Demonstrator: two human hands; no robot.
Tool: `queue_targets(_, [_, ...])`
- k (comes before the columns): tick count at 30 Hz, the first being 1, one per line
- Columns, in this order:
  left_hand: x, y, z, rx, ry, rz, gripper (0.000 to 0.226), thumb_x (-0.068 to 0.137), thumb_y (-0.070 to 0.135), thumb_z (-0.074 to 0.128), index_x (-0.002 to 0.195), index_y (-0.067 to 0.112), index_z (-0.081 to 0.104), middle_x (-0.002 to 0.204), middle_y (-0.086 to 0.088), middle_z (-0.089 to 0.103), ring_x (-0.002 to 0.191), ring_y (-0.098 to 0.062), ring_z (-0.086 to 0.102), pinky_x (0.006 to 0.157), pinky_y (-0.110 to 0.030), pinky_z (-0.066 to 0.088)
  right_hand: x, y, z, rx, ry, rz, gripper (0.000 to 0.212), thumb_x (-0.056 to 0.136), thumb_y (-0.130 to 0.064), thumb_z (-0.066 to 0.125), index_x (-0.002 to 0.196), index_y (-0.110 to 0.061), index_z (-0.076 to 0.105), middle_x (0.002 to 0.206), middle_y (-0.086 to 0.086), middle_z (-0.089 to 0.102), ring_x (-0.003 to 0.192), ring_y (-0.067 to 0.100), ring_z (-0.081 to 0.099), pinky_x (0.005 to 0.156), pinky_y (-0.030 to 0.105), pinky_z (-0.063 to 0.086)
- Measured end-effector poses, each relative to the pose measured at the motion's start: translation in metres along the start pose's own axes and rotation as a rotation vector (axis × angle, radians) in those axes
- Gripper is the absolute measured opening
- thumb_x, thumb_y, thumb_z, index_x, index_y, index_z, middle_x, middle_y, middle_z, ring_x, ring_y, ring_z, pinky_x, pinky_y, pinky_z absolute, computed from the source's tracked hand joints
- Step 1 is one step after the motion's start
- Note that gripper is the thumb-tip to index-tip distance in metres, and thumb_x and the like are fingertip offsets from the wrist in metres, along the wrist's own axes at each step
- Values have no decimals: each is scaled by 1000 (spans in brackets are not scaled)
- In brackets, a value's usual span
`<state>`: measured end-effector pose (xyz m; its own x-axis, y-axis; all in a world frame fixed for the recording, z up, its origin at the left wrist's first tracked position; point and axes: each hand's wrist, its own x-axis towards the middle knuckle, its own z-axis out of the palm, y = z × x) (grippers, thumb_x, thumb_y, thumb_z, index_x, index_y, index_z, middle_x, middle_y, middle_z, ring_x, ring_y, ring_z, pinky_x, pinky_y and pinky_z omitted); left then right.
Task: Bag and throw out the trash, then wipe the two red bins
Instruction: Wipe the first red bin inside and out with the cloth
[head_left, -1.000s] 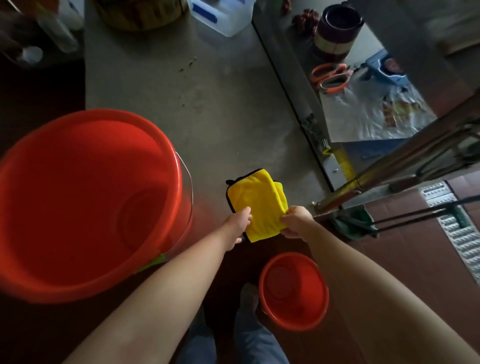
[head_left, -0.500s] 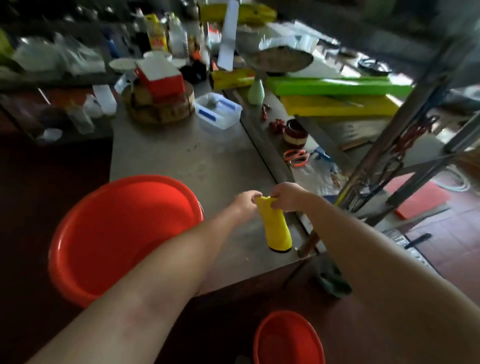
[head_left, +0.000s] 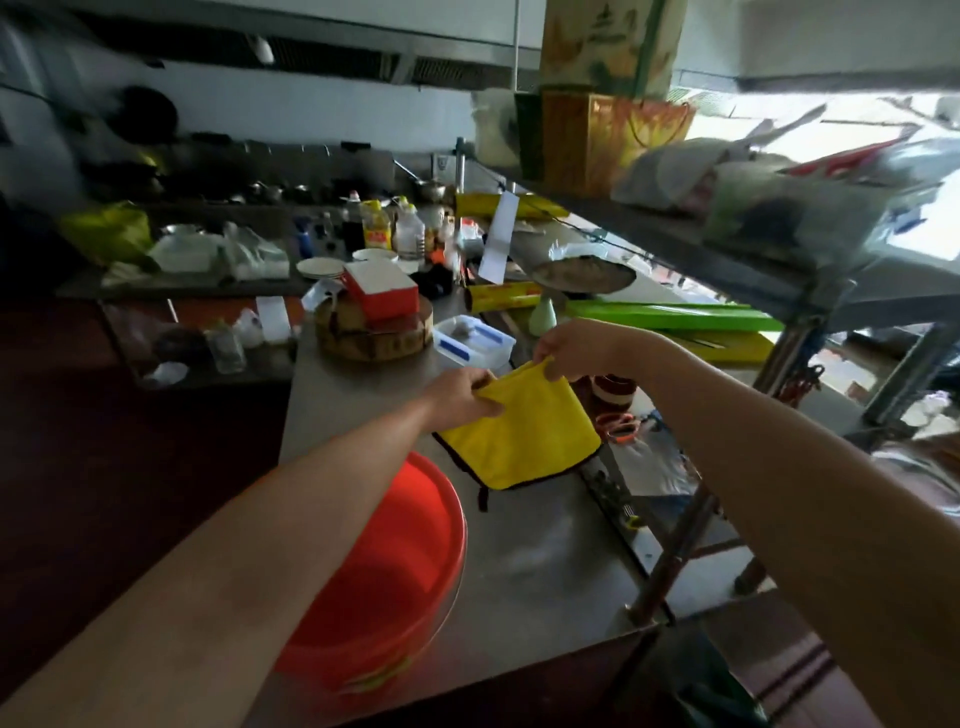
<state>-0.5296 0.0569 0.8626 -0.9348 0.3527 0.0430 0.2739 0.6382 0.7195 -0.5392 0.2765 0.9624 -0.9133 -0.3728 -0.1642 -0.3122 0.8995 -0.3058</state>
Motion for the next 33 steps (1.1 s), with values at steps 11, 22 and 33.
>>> queue_targets(11, [-92, -51, -66, -332, 259, -150, 25, 85, 22, 79, 102, 13, 63, 101, -8, 69, 96, -18, 64, 89, -43, 52, 14, -92, 101, 535, -70, -91, 71, 87, -23, 81, 149, -20, 47, 141, 8, 58, 130, 28, 54, 111, 49, 43])
queue_targets(22, [-206, -141, -54, 474, -194, -345, 60, 103, 42, 51, 151, 9, 40, 152, -16, 45, 140, -29, 43, 111, -31, 35, 46, -145, 195, 178, -177, -63, 41, 95, -36, 67, 128, -12, 66, 130, 9, 65, 115, 25, 61, 102, 38, 47])
queue_targets(33, [-267, -184, -3, 655, -710, -254, 57, 96, 67, 41, 144, 37, 48, 145, 11, 51, 144, -17, 35, 122, -57, -7, 21, -125, 261, -72, -323, -39, 36, 101, -26, 55, 128, -4, 61, 132, 16, 62, 120, 31, 58, 88, 31, 42])
